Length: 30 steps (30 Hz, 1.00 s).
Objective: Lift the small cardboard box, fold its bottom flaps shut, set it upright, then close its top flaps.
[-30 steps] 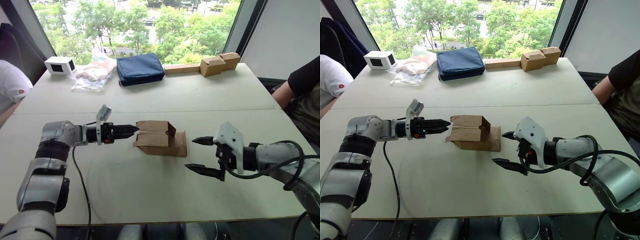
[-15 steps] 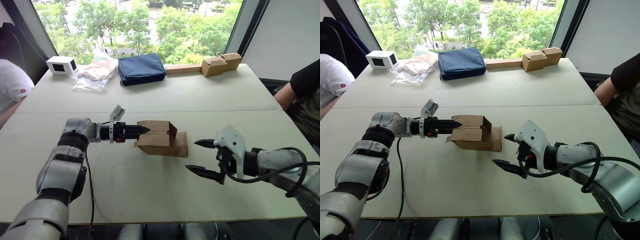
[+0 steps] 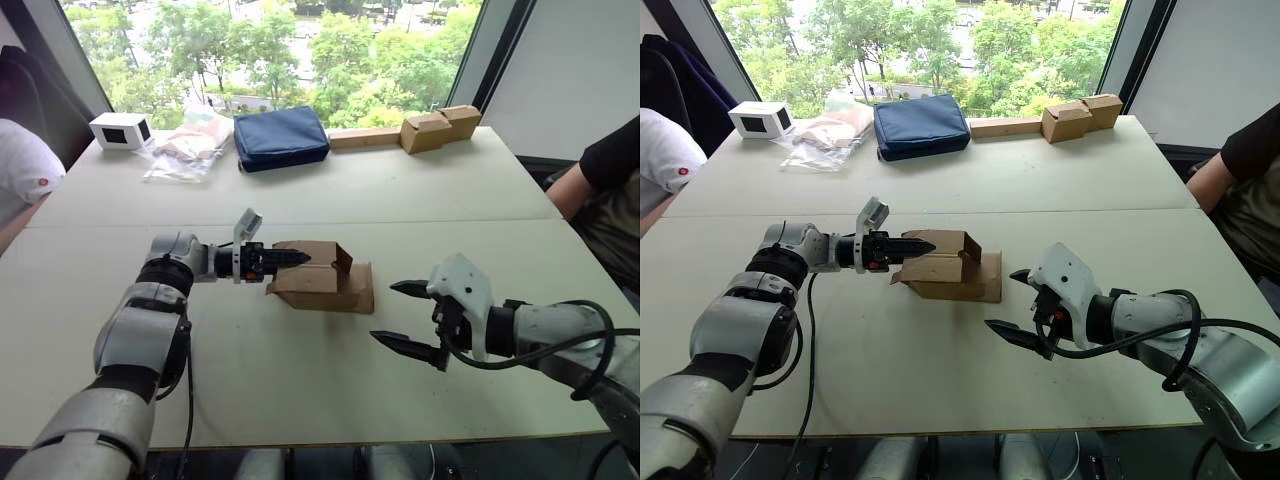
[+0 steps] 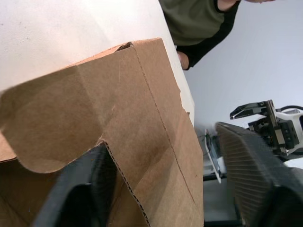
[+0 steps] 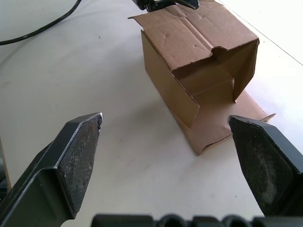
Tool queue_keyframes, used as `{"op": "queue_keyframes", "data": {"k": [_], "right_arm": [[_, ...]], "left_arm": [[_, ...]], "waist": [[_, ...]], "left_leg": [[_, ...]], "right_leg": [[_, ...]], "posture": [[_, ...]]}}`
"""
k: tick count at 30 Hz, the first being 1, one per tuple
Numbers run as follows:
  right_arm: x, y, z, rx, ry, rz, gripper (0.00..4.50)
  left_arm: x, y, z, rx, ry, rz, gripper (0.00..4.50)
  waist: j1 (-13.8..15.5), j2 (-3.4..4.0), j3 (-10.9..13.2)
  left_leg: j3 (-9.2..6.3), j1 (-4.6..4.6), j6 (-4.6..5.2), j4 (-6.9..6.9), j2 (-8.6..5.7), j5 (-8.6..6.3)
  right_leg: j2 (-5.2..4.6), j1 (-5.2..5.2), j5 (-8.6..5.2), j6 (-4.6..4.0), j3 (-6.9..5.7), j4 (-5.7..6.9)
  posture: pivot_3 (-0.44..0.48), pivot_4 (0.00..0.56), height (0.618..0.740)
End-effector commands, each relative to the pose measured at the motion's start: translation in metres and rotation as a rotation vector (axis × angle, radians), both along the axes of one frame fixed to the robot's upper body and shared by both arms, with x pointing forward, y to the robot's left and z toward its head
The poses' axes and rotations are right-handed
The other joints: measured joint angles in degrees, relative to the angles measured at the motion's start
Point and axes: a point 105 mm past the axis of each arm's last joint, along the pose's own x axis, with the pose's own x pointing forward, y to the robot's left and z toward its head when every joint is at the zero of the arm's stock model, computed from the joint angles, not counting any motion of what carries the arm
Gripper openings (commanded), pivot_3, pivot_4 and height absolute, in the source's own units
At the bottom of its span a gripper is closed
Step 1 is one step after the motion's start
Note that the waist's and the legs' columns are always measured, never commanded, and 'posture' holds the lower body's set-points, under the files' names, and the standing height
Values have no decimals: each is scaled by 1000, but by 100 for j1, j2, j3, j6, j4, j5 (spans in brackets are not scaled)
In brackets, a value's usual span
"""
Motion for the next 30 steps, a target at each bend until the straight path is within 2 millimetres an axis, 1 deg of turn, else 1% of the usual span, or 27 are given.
{"op": "queue_keyframes", "data": {"k": [1, 6, 9, 10, 11, 12, 14, 15, 19, 22, 23, 25, 27, 30], "right_arm": [[-2, 2, 8, 14, -48, 10, 4500], [-1, 3, 8, 22, -49, 3, 4500], [-1, 3, 6, 28, -45, -1, 4500], [-1, 3, 6, 29, -44, -4, 4500], [-2, 3, 5, 30, -43, -5, 4500], [-2, 3, 5, 31, -41, -7, 4500], [-2, 2, 3, 32, -39, -10, 4500], [-2, 1, 3, 33, -38, -11, 4500], [-1, 0, 1, 38, -36, -14, 4500], [1, 0, 5, 90, -40, -28, 4500], [4, 0, 10, 135, -46, -41, 4500], [13, -4, 25, 260, -77, -92, 4500], [29, -13, 44, 399, -125, -177, 4500], [52, -30, 69, 573, -186, -305, 4500]], "left_arm": [[2, -5, 13, -24, -43, -26, 3008], [3, -7, 15, -40, -42, -24, 3008], [3, -7, 15, -47, -42, -25, 2252], [3, -8, 15, -49, -42, -26, 1873], [3, -8, 15, -50, -41, -27, 1377], [2, -9, 16, -52, -40, -30, 1056], [2, -10, 16, -55, -38, -36, 193], [1, -11, 16, -57, -38, -38, 57], [2, -11, 17, -64, -52, -39, 57], [4, -10, 28, -97, -128, -43, 57], [5, -9, 35, -110, -165, -44, 57], [8, -7, 54, -142, -263, -42, 57], [8, -6, 75, -145, -386, -62, 57], [2, -6, 108, -147, -548, -93, 57]], "waist": [[5, -1, 0], [-3, -2, 1], [-4, -2, 1], [-3, -2, 1], [-3, -2, 1], [-3, -2, 1], [0, -2, 1], [1, -2, 1], [-1, -2, 1], [-2, -3, 2], [-2, -3, 2], [-2, -11, 7], [-14, -11, 6], [-22, -13, 8]], "left_leg": [[0, 0, 0, 1, -1, 0], [-1, 0, 0, 1, -1, 0], [-1, 0, 0, 1, 0, 0], [-1, 0, 0, 1, -1, 0], [-1, 0, 0, 1, -1, 0], [0, 0, 0, 1, -1, 0], [0, 0, 0, 1, -1, 0], [0, 0, 0, 2, -1, 0], [0, 0, 0, 2, -1, 0], [0, 0, 0, 2, -1, 0], [0, 0, 0, 2, -1, 0], [-1, 0, 0, 2, 0, 0], [0, 0, -1, 2, 1, 0], [0, 2, -3, 2, 4, 2]], "right_leg": [[0, 0, 0, 0, 0, 0], [0, -1, 0, 0, 0, 2], [0, -1, 0, 0, 0, 4], [0, -1, 0, 0, 0, 4], [0, -2, 0, 0, 0, 4], [0, -1, 0, 0, 0, 4], [0, -1, 0, 0, 0, 4], [0, -1, 0, 0, 0, 4], [0, -1, 0, 0, 0, 4], [0, -1, 0, 0, 0, 5], [1, -1, 0, 0, 0, 5], [0, -1, 0, 0, 0, 5], [-3, -2, 0, 0, 2, 8], [-11, -4, 0, 0, 4, 11]], "posture": [[0, 150, 740], [0, 150, 740], [0, 150, 740], [0, 150, 740], [0, 150, 740], [0, 150, 740], [0, 150, 740], [0, 150, 740], [0, 150, 740], [0, 150, 740], [0, 150, 740], [0, 150, 740], [0, 150, 740], [0, 150, 740]]}}
